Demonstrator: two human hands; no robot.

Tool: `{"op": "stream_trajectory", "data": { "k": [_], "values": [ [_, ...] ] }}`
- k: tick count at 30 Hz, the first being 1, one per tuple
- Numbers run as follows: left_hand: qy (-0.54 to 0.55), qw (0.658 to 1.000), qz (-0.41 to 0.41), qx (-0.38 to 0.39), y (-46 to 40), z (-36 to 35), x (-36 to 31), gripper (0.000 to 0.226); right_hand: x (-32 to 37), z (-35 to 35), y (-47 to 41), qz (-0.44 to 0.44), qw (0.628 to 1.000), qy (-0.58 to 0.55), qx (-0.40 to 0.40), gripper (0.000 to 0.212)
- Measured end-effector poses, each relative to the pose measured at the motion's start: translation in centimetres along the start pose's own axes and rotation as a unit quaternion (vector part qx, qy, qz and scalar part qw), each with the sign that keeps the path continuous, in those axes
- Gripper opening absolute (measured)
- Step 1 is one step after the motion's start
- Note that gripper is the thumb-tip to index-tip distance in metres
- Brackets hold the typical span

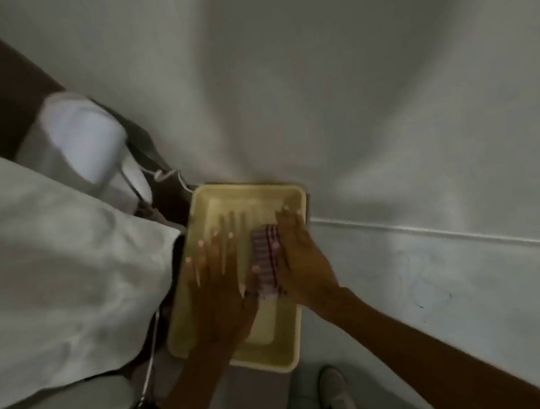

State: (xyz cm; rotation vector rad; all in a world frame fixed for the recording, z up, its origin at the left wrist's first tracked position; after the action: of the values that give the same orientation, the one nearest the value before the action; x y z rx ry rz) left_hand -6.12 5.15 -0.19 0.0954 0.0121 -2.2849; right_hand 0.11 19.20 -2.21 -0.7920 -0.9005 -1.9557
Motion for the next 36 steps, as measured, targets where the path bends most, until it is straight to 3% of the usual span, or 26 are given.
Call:
{"op": "stream_trajectory", "data": {
  "k": [2, 6, 9, 12, 16, 20, 23, 27, 31, 33, 36],
  "values": [
    [0.023, 0.998, 0.049, 0.035, 0.3, -5.0, 2.6, 0.077, -2.3, -4.4, -2.8, -0.006, 1.000, -0.024, 0.008, 0.063],
    [0.026, 0.993, 0.092, 0.066, 1.3, -13.1, 7.1, 0.077, -6.8, -13.1, -7.5, -0.041, 0.995, 0.081, 0.035, 0.075],
    [0.029, 0.992, 0.098, 0.069, 1.6, -16.4, 8.7, 0.076, -8.4, -16.5, -8.8, 0.008, 0.986, 0.164, 0.018, 0.083],
    [0.048, 0.989, 0.111, 0.080, 2.3, -18.0, 8.7, 0.078, -8.1, -18.2, -9.5, 0.049, 0.986, 0.156, 0.017, 0.087],
    [0.062, 0.989, 0.117, 0.061, 2.8, -16.7, 5.7, 0.078, -6.9, -15.9, -9.5, 0.065, 0.993, 0.085, 0.043, 0.085],
    [0.019, 0.998, 0.058, -0.005, 3.1, -13.4, -0.1, 0.072, -4.8, -8.5, -5.4, 0.147, 0.987, -0.050, -0.026, 0.068],
    [0.002, 0.999, 0.035, -0.034, 4.1, -12.7, -4.5, 0.074, -6.7, -3.7, -0.3, 0.161, 0.982, -0.075, -0.068, 0.075],
    [0.056, 0.998, -0.016, -0.035, 5.8, -14.2, -11.9, 0.076, -15.7, -1.0, 6.3, 0.108, 0.989, -0.067, -0.069, 0.086],
    [0.109, 0.991, -0.067, 0.027, 9.4, -19.8, -19.3, 0.078, -29.5, -2.2, 12.4, -0.034, 0.998, -0.037, -0.037, 0.124],
    [0.119, 0.987, -0.078, 0.074, 11.2, -24.0, -21.9, 0.078, -36.0, -3.3, 15.0, -0.078, 0.996, -0.019, -0.028, 0.122],
    [0.114, 0.980, -0.087, 0.139, 13.5, -31.2, -23.9, 0.076, -44.8, -5.1, 17.6, -0.132, 0.991, -0.002, -0.013, 0.101]
  ]
}}
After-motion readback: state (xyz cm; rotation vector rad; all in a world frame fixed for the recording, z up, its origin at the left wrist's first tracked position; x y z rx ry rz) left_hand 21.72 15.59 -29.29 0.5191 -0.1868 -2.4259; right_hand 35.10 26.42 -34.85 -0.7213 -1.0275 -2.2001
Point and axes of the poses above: each hand's wrist, its own y-axis away from the middle knuckle, its own z-axis out of the back of the hand, x = y × z, the point moved 8 cm from there along -y, towards the middle knuckle, and after that the axes turned 1 degree about -z, right-handed, at the moved point
